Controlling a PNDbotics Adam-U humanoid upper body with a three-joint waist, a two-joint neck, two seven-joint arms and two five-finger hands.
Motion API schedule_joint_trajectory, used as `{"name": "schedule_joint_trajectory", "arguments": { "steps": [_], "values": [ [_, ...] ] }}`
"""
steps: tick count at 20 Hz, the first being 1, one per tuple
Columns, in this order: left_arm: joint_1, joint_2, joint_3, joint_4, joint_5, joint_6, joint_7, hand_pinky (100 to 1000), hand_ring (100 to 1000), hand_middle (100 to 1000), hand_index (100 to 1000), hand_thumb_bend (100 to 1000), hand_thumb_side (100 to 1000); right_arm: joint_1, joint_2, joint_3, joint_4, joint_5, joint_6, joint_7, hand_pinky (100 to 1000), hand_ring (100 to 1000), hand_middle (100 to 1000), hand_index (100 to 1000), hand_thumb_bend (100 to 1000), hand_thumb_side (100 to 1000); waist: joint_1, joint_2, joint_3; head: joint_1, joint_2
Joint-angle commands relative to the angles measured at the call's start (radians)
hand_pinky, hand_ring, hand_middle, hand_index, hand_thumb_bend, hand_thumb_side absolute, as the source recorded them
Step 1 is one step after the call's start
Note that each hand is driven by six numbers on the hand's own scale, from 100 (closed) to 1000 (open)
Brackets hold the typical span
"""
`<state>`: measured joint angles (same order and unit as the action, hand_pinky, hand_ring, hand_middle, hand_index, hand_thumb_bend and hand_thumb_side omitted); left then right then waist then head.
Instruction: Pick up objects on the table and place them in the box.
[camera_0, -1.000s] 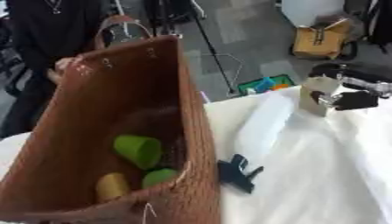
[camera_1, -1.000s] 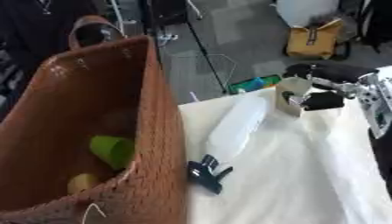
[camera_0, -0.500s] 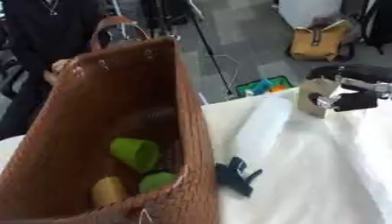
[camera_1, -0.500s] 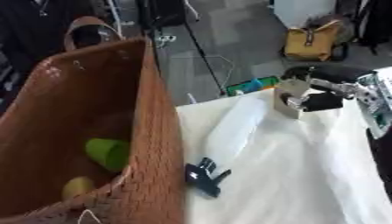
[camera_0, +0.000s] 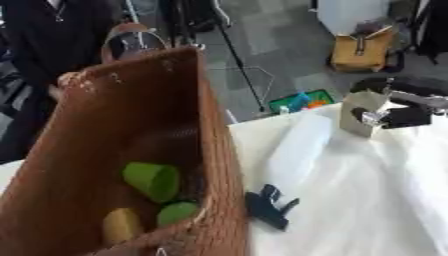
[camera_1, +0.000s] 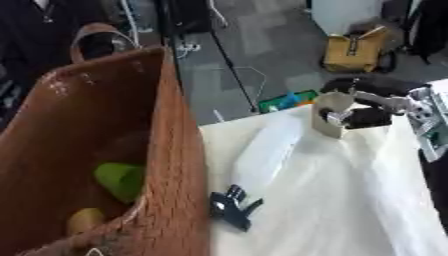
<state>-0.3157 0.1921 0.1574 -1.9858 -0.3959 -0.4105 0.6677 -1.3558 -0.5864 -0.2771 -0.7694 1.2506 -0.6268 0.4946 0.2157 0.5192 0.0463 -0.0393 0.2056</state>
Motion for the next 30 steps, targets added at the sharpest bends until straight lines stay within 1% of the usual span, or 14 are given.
{"name": "schedule_joint_trajectory", "arguments": {
  "steps": [1, 4, 5, 9, 10, 13, 14, 21, 23, 24, 27, 28, 29, 30],
  "values": [
    [-0.005, 0.014, 0.004, -0.014, -0.003, -0.003, 0.004, 669, 715, 827, 717, 100, 740, -0.013, -0.019, -0.003, -0.008, 0.009, -0.019, 0.024, 904, 965, 983, 1000, 231, 954, -0.003, -0.016, 0.004, -0.002, -0.022],
    [-0.005, 0.014, 0.004, -0.014, -0.003, -0.003, 0.004, 669, 715, 828, 716, 100, 740, -0.016, -0.016, -0.005, -0.011, 0.018, -0.025, 0.023, 903, 957, 981, 1000, 237, 943, -0.001, -0.008, 0.001, 0.001, -0.026],
    [-0.005, 0.014, 0.004, -0.014, -0.003, -0.002, 0.004, 669, 715, 828, 716, 100, 739, -0.018, -0.013, -0.006, -0.011, 0.020, -0.027, 0.025, 903, 933, 977, 1000, 245, 928, -0.001, -0.007, 0.000, 0.002, -0.025],
    [-0.002, 0.014, 0.007, -0.014, -0.005, 0.001, 0.006, 669, 716, 828, 716, 100, 737, -0.023, -0.005, 0.001, -0.010, 0.009, -0.042, 0.051, 897, 920, 976, 1000, 248, 923, -0.002, -0.007, -0.003, 0.008, -0.014],
    [0.000, 0.015, 0.009, -0.014, -0.006, 0.003, 0.006, 670, 717, 829, 715, 100, 734, -0.025, 0.000, 0.004, -0.006, 0.004, -0.052, 0.063, 895, 864, 962, 1000, 256, 901, -0.002, -0.010, -0.005, 0.012, -0.009],
    [0.004, 0.015, 0.013, -0.014, -0.008, 0.010, 0.010, 670, 719, 830, 714, 100, 733, -0.033, 0.008, 0.010, 0.004, -0.054, -0.067, 0.118, 884, 800, 935, 1000, 253, 892, -0.005, -0.016, -0.009, 0.022, 0.002],
    [0.004, 0.015, 0.014, -0.014, -0.009, 0.012, 0.012, 670, 719, 829, 714, 100, 732, -0.035, 0.010, 0.010, 0.001, -0.074, -0.065, 0.136, 880, 746, 929, 1000, 252, 886, -0.005, -0.018, -0.011, 0.025, 0.004],
    [0.005, 0.015, 0.015, -0.014, -0.010, 0.014, 0.018, 670, 718, 829, 712, 100, 728, -0.033, 0.021, 0.016, -0.019, -0.144, -0.048, 0.213, 873, 681, 893, 1000, 225, 847, -0.006, -0.027, -0.013, 0.034, 0.001],
    [0.005, 0.015, 0.016, -0.014, -0.009, 0.015, 0.019, 670, 719, 829, 712, 100, 726, -0.031, 0.024, 0.019, -0.021, -0.150, -0.046, 0.225, 869, 668, 863, 1000, 210, 824, -0.007, -0.028, -0.014, 0.039, 0.000],
    [0.006, 0.015, 0.016, -0.014, -0.009, 0.016, 0.019, 670, 719, 828, 711, 100, 723, -0.030, 0.025, 0.020, -0.021, -0.151, -0.045, 0.230, 869, 661, 861, 999, 217, 782, -0.007, -0.029, -0.014, 0.041, 0.001],
    [0.006, 0.015, 0.016, -0.014, -0.009, 0.015, 0.019, 670, 719, 828, 711, 100, 722, -0.028, 0.028, 0.020, -0.021, -0.154, -0.044, 0.244, 870, 660, 862, 1000, 222, 771, -0.007, -0.031, -0.015, 0.044, 0.004],
    [0.006, 0.015, 0.017, -0.014, -0.009, 0.015, 0.020, 669, 719, 828, 711, 100, 721, -0.027, 0.030, 0.022, -0.020, -0.155, -0.045, 0.249, 870, 643, 859, 1000, 247, 716, -0.007, -0.031, -0.016, 0.045, 0.006],
    [0.005, 0.015, 0.017, -0.014, -0.008, 0.016, 0.020, 669, 719, 828, 711, 100, 721, -0.026, 0.031, 0.023, -0.019, -0.156, -0.047, 0.255, 870, 643, 859, 1000, 247, 716, -0.008, -0.032, -0.017, 0.046, 0.007],
    [0.005, 0.015, 0.018, -0.014, -0.008, 0.016, 0.020, 669, 718, 828, 710, 100, 718, -0.024, 0.032, 0.027, -0.017, -0.153, -0.049, 0.263, 874, 675, 872, 1000, 298, 645, -0.008, -0.034, -0.017, 0.048, 0.010]
  ]
}}
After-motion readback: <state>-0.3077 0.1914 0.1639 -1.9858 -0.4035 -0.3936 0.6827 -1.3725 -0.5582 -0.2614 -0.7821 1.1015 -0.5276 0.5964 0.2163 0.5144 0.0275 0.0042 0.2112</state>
